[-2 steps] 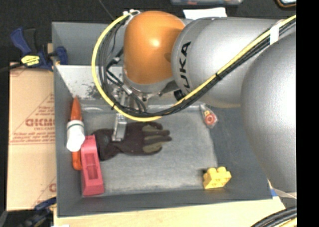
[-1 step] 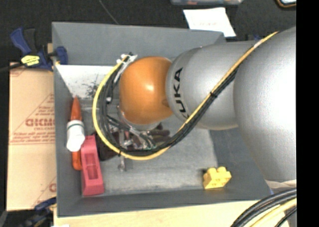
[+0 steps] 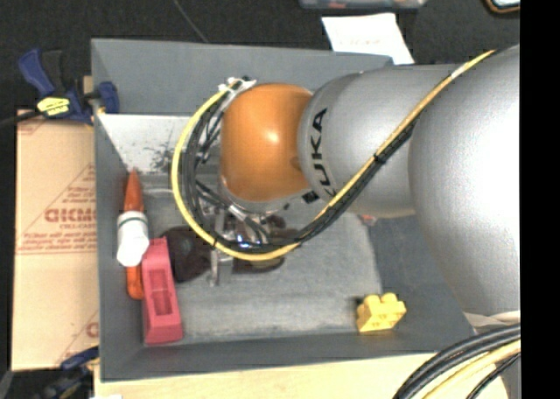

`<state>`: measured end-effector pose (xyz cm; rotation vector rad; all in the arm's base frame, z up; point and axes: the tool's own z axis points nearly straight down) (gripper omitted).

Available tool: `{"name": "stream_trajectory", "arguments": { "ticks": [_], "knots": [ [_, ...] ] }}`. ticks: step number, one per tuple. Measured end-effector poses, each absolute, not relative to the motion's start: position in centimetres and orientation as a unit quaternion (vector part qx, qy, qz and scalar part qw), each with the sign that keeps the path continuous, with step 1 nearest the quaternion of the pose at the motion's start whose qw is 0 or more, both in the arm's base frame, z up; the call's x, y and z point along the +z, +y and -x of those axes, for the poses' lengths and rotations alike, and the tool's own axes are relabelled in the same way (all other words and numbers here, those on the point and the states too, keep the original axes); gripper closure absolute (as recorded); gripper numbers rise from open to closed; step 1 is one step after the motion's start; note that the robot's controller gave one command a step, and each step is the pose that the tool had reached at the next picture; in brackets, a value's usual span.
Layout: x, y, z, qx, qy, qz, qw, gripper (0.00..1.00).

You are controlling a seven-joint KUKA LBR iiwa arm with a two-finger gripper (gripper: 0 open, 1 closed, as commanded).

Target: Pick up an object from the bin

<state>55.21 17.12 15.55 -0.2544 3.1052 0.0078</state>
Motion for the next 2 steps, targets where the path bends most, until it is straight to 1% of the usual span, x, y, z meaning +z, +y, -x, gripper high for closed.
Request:
{"name": "stream_trajectory", "arguments": {
  "ticks": [1,2],
  "knots": [
    [10.66,17.81,-56.32,0.0,0.974,0.224,0.01,0.0],
    [9.8,17.19,-56.05,0.004,0.999,-0.034,0.013,0.0]
  ]
}}
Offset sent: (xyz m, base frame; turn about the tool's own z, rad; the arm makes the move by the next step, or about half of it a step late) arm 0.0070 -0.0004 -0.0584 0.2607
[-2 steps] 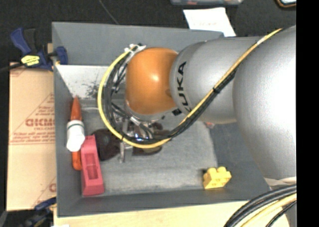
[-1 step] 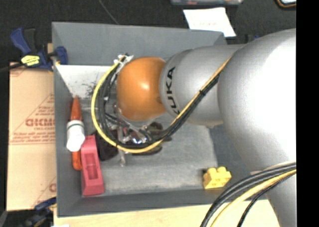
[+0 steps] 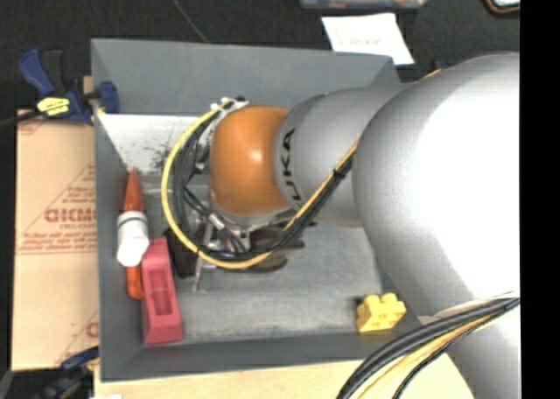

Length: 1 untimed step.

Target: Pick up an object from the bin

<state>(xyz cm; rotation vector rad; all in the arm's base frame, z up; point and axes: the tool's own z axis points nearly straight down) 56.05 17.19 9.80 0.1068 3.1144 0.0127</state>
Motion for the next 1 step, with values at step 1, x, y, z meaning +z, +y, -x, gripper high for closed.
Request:
{"name": "stream_trajectory", "arguments": {
  "ticks": [1],
  "knots": [
    [16.56,17.32,-56.61,0.001,0.98,0.2,0.013,0.0]
  ]
}}
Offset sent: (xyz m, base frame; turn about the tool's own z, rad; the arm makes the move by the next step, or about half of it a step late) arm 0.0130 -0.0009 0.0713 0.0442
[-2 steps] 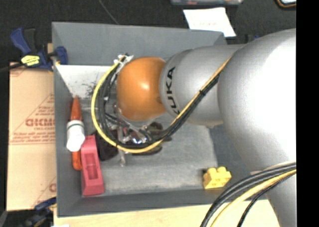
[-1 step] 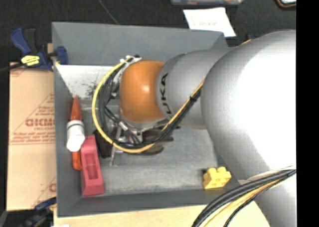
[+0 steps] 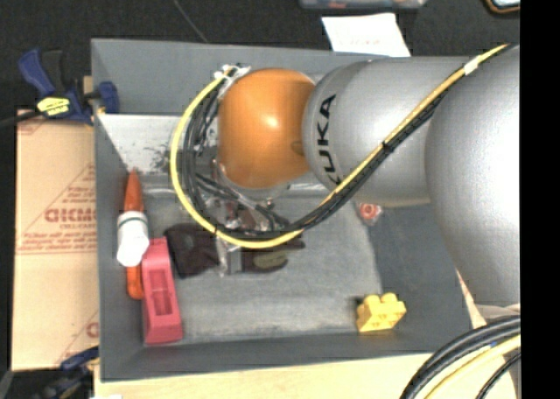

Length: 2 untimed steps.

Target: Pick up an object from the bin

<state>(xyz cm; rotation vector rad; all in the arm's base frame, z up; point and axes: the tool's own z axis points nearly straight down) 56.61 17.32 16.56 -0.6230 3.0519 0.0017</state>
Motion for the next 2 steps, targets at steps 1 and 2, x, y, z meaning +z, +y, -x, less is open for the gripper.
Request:
{"name": "stream_trajectory", "arguments": {
  "ticks": [1,2],
  "knots": [
    [17.2,17.1,-57.3,0.004,1.0,-0.027,0.014,0.0],
    [15.2,15.1,-54.6,0.001,0.99,0.141,0.015,0.0]
  ]
}}
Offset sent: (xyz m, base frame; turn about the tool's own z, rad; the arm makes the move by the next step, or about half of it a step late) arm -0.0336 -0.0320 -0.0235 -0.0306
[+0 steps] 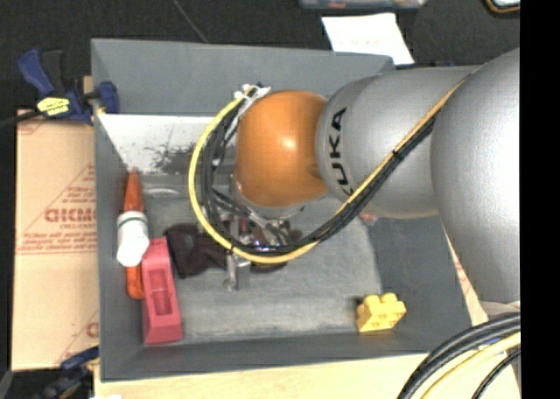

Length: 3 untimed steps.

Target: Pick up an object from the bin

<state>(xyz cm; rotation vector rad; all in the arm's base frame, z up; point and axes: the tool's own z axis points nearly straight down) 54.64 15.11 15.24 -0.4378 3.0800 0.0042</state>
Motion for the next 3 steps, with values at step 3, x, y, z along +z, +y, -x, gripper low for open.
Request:
{"name": "stream_trajectory", "arguments": {
  "ticks": [3],
  "knots": [
    [12.8,16.4,-57.3,0.004,0.997,0.078,0.018,0.0]
  ]
}}
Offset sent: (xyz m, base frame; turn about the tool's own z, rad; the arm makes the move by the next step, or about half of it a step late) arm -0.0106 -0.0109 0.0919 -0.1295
